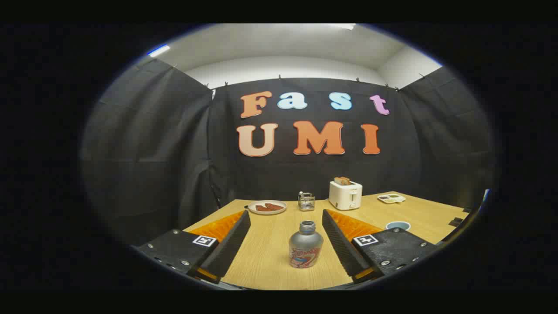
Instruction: Take the bottle from table, then pour the juice into the cup, finally place the bottle on the coaster
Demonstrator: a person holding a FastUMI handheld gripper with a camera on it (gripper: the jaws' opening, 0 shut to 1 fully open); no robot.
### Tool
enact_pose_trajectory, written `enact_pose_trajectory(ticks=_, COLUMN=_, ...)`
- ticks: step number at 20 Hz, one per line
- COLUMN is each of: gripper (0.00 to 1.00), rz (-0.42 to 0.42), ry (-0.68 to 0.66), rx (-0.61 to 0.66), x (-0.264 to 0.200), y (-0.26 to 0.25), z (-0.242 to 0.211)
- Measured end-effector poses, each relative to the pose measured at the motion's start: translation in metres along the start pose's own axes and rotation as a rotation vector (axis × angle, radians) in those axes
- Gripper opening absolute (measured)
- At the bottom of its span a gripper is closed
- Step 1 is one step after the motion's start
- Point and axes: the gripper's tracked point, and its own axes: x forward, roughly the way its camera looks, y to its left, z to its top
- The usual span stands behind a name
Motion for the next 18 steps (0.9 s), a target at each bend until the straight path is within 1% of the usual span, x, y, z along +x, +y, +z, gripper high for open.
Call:
enact_pose_trajectory(ticks=4, gripper=0.98, rz=-0.030, ry=0.005, rx=-0.022, x=0.002, y=-0.009, z=-0.005)
enact_pose_trajectory(ticks=9, gripper=0.98, rz=-0.016, ry=-0.002, rx=-0.019, x=0.003, y=-0.007, z=-0.004)
enact_pose_trajectory(ticks=13, gripper=0.98, rz=-0.001, ry=0.026, rx=-0.017, x=0.004, y=-0.003, z=-0.013)
enact_pose_trajectory(ticks=18, gripper=0.98, rz=-0.018, ry=0.009, rx=-0.038, x=0.002, y=-0.005, z=-0.011)
